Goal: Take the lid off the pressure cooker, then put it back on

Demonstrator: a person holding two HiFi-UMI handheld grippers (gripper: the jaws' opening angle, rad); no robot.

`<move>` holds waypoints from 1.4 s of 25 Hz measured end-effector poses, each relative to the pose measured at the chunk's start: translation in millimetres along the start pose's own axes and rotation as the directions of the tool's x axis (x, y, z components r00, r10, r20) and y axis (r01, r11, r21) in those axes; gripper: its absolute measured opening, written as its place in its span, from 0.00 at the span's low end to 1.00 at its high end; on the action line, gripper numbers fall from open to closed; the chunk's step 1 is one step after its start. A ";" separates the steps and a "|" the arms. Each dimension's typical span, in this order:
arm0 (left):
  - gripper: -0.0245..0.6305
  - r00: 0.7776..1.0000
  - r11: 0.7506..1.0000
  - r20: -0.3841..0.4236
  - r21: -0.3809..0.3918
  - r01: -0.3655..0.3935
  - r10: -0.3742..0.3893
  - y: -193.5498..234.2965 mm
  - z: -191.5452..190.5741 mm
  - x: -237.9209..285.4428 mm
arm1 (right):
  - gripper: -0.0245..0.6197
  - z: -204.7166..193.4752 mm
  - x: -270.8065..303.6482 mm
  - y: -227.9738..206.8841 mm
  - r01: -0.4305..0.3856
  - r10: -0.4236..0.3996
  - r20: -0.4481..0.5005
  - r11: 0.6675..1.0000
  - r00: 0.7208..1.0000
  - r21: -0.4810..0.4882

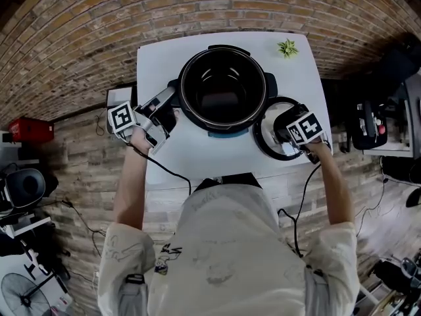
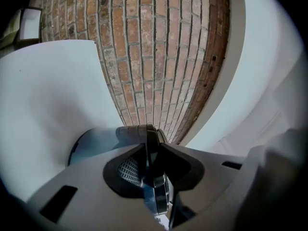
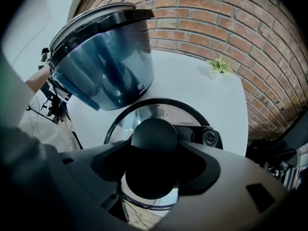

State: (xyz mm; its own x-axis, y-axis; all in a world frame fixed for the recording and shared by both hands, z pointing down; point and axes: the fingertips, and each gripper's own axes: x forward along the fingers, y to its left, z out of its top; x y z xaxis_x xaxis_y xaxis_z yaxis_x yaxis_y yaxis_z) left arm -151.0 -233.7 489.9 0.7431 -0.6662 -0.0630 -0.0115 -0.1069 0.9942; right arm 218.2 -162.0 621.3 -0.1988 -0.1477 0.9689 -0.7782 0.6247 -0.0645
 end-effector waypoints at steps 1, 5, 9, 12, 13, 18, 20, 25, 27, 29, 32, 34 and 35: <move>0.20 1.000 1.000 0.001 -0.001 0.000 0.000 0.0 -0.1 -0.1 | 0.51 -0.2 0.1 -0.4 0.001 -0.001 -0.005 1.000 1.000 0.001; 0.20 1.000 1.000 0.003 -0.003 -0.001 0.001 0.4 0.1 -0.3 | 0.50 -2.5 -2.9 -2.2 0.003 -0.004 -0.024 1.000 1.000 -0.015; 0.20 1.000 1.000 0.008 -0.003 0.006 -0.006 -0.7 0.4 1.0 | 0.50 0.4 -18.8 -7.3 -0.016 0.017 -0.028 1.000 0.999 0.023; 0.20 1.000 1.000 0.012 -0.003 0.007 -0.007 -0.2 0.2 -0.3 | 0.50 6.1 -40.8 -13.1 -0.027 0.027 -0.010 0.999 1.000 0.043; 0.19 1.000 1.000 0.013 -0.002 0.006 -0.006 -0.1 0.2 -0.7 | 0.50 7.7 -49.0 -15.8 -0.020 0.021 -0.004 0.999 1.000 0.041; 0.19 1.000 1.000 0.012 0.002 0.004 -0.004 -0.3 0.5 -0.3 | 0.50 13.3 -90.2 -31.6 0.040 -0.040 -0.010 0.999 0.999 -0.011; 0.19 1.000 1.000 0.011 0.003 0.004 -0.004 -0.4 0.2 0.0 | 0.50 14.8 -106.2 -35.7 0.057 -0.058 -0.019 0.998 0.998 -0.031; 0.19 1.000 1.000 0.009 0.002 0.007 -0.007 -0.8 0.7 -0.4 | 0.50 23.8 -150.8 -37.2 0.082 -0.083 -0.017 0.994 0.996 -0.073; 0.19 1.000 1.000 0.008 0.001 0.009 -0.009 -0.8 0.5 -0.4 | 0.50 31.6 -170.1 -33.8 0.078 -0.078 0.003 0.993 0.997 -0.083; 0.19 1.000 1.000 0.007 0.001 0.011 -0.011 -0.6 0.1 0.2 | 0.50 41.0 -188.0 -29.0 0.072 -0.070 0.023 0.993 0.997 -0.098; 0.19 1.000 1.000 0.007 0.003 0.014 -0.014 -0.5 0.4 0.5 | 0.50 58.3 -209.8 -21.0 0.067 -0.061 0.050 0.989 0.997 -0.131; 0.19 1.000 1.000 0.009 0.005 0.014 -0.014 -0.1 0.4 0.6 | 0.50 71.2 -220.5 -13.1 0.053 -0.044 0.066 0.987 0.997 -0.152; 0.19 1.000 1.000 0.010 0.005 0.014 -0.014 0.1 0.4 0.9 | 0.50 78.1 -225.3 -8.6 0.045 -0.033 0.074 0.986 0.997 -0.163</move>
State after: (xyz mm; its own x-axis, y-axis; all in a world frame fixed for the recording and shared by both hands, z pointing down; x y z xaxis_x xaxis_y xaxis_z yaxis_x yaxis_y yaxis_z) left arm -150.6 -234.6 489.9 0.7367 -0.6717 -0.0782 -0.0040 -0.1200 0.9928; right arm 223.1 -194.0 384.8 -0.2164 -0.2244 0.9502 -0.6791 0.7338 0.0187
